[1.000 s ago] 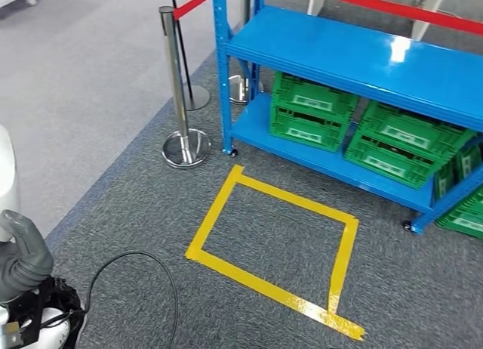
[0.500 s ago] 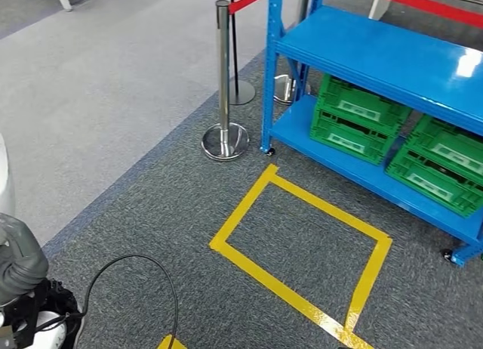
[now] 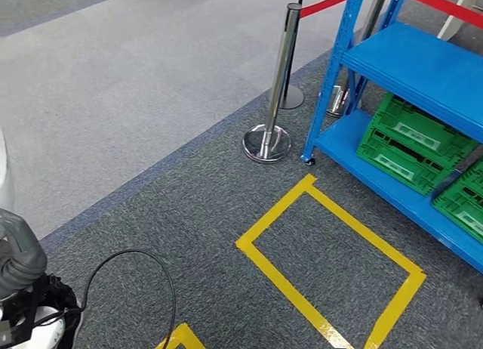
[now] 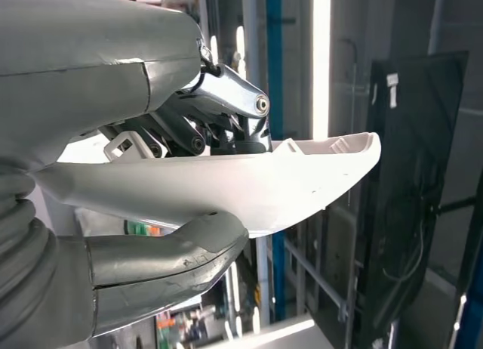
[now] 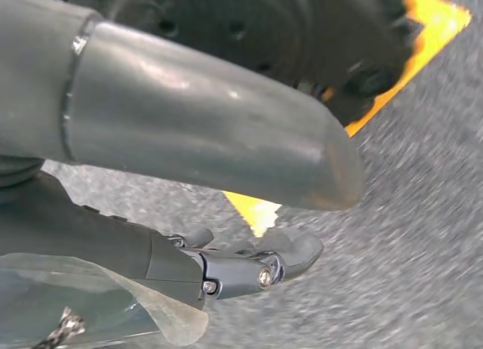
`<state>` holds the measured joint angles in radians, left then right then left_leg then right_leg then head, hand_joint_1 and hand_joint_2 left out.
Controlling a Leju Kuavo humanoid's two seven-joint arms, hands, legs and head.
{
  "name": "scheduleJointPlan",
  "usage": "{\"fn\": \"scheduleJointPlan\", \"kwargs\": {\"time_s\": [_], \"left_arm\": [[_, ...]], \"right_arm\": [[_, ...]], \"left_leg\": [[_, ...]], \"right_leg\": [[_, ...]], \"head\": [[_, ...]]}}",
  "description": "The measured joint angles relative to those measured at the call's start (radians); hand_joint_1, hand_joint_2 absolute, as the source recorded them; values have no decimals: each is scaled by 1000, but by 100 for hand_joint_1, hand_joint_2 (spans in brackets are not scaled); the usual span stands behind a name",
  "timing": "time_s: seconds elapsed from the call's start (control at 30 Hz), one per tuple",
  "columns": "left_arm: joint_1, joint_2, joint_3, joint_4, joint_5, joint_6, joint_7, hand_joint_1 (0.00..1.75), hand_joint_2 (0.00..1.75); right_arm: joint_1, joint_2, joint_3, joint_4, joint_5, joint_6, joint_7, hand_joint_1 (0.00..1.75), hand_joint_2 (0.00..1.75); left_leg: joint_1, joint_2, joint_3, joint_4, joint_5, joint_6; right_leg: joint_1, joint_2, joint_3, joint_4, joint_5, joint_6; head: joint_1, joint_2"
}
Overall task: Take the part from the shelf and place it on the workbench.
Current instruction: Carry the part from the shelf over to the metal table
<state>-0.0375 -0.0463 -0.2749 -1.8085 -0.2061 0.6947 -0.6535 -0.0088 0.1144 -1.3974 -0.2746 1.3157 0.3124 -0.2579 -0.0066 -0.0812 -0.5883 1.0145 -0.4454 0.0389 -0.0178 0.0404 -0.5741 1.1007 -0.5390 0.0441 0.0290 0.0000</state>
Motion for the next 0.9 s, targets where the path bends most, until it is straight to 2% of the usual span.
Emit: {"fn": "scheduleJointPlan", "kwargs": {"time_s": [0.03, 0.07, 0.1, 0.13, 0.17, 0.2, 0.23, 0.3, 0.33, 0.37, 0.4, 0.43, 0.47, 0.53, 0.57, 0.6, 0.67, 0.7, 0.73, 0.8, 0.83, 0.87, 0.9], "left_arm": [[-1, 1, -1, 0, 1, 0, 0, 175, 175], [-1, 2, -1, 0, 1, 0, 0, 175, 175], [-1, 3, -2, 0, 1, 0, 0, 175, 175], [-1, 4, -2, 0, 2, 0, 0, 175, 175], [0, 6, -2, 0, 3, 0, 0, 175, 175], [-1, 9, -3, 0, 5, 0, 0, 175, 175], [-3, 10, -4, 0, 8, 0, 0, 175, 175], [-7, 13, -7, 1, 11, 0, 0, 175, 175], [-8, 13, -8, 2, 12, 0, 0, 175, 175], [-7, 14, -9, 3, 12, 0, 0, 175, 175], [-7, 14, -10, 4, 13, 0, 0, 175, 175], [-7, 15, -10, 4, 14, 0, 0, 175, 175], [-8, 16, -10, 4, 14, 0, 0, 175, 175], [-10, 16, -10, 5, 15, 0, 0, 175, 175], [-11, 16, -11, 5, 16, 0, 0, 175, 175], [-12, 16, -11, 5, 16, 0, 0, 175, 175], [-11, 17, -12, 5, 17, 0, 0, 175, 175], [-11, 18, -12, 5, 17, 0, 0, 175, 175], [-12, 18, -13, 5, 17, 0, 0, 175, 175], [-14, 17, -15, 5, 18, 0, 0, 175, 175], [-14, 17, -15, 5, 19, 0, 0, 175, 175], [-14, 17, -16, 5, 19, 0, 0, 175, 175], [-14, 17, -16, 5, 20, 0, 0, 175, 175]], "right_arm": [[1, -3, 0, 2, 3, 13, -4, 0, 0], [2, -5, 1, 4, 7, 22, -6, 0, 0], [3, -8, 1, 6, 9, 27, -7, 0, 0], [3, -10, 1, 8, 10, 30, -8, 0, 0], [3, -12, 1, 10, 12, 32, -8, 0, 0], [4, -14, 1, 11, 16, 32, -7, 0, 0], [5, -15, 1, 13, 23, 31, -5, 0, 0], [9, -17, 2, 15, 41, 25, 3, 0, 0], [11, -18, 3, 15, 48, 22, 6, 0, 0], [13, -18, 4, 16, 54, 20, 10, 0, 0], [13, -18, 4, 16, 58, 18, 14, 0, 0], [13, -19, 5, 17, 62, 16, 17, 0, 0], [12, -19, 7, 18, 65, 15, 19, 0, 0], [12, -19, 10, 21, 69, 12, 23, 0, 0], [12, -19, 11, 22, 71, 10, 25, 0, 0], [12, -19, 12, 24, 73, 10, 28, 0, 0], [10, -19, 13, 26, 76, 10, 32, 0, 0], [9, -19, 14, 28, 78, 10, 33, 0, 0], [9, -19, 15, 29, 79, 10, 34, 0, 0], [10, -19, 18, 32, 81, 11, 35, 0, 0], [12, -19, 19, 33, 82, 11, 36, 0, 0], [14, -19, 20, 35, 83, 12, 37, 0, 0], [15, -19, 20, 37, 84, 12, 38, 0, 0]], "left_leg": [[0, -11, -5, 6, -1, -4], [0, -22, -11, 10, 0, -10], [1, -33, -16, 13, 2, -16], [3, -44, -21, 13, 6, -21], [4, -45, -24, 16, 5, -27], [3, -30, -31, 29, -4, -32], [2, -5, -45, 62, -25, -37], [5, 51, -98, 181, -87, -49], [8, 63, -128, 246, -112, -53], [11, 68, -147, 288, -122, -56], [14, 71, -149, 295, -114, -58], [16, 75, -130, 260, -87, -59], [17, 86, -95, 193, -50, -57], [9, 124, -26, 63, -7, -50], [4, 138, -9, 27, -2, -45], [-1, 141, -6, 16, -8, -40], [-1, 122, -9, 8, -5, -26], [1, 112, -8, 3, -2, -19], [3, 103, -7, -2, 2, -12], [6, 85, -7, -7, 6, -3], [6, 75, -8, -7, 6, -1], [5, 63, -8, -7, 6, 0], [5, 51, -8, -6, 6, 0]], "right_leg": [[-2, 19, 21, -49, 17, -2], [-3, 33, 35, -76, 20, -4], [-2, 36, 40, -82, 16, -7], [-1, 26, 42, -84, 17, -12], [-2, 15, 45, -86, 20, -18], [-3, 2, 47, -90, 22, -24], [-4, -12, 49, -93, 24, -29], [-2, -40, 51, -96, 24, -35], [-1, -55, 52, -95, 23, -36], [-1, -69, 52, -95, 22, -37], [0, -83, 53, -95, 20, -37], [0, -95, 55, -95, 19, -36], [0, -106, 59, -95, 16, -34], [3, -125, 65, -95, 10, -27], [6, -134, 66, -95, 8, -23], [7, -143, 67, -96, 6, -18], [7, -158, 70, -99, 3, -7], [5, -145, 68, -94, -5, -2], [4, -121, 58, -72, -21, 2], [2, -62, 4, 37, -79, 5], [2, -49, -33, 109, -107, 6], [2, -43, -66, 166, -123, 6], [2, -42, -85, 191, -118, 6]], "head": [[0, 0], [0, 0], [0, 0], [0, 0], [0, 0], [-3, 0], [-7, 0], [-13, 0], [-14, 0], [-14, 0], [-14, 0], [-14, 0], [-14, 0], [-14, 0], [-13, 0], [-12, 0], [-10, 0], [-9, 0], [-8, 0], [-3, 0], [-2, 0], [-1, 0], [-1, 0]]}}
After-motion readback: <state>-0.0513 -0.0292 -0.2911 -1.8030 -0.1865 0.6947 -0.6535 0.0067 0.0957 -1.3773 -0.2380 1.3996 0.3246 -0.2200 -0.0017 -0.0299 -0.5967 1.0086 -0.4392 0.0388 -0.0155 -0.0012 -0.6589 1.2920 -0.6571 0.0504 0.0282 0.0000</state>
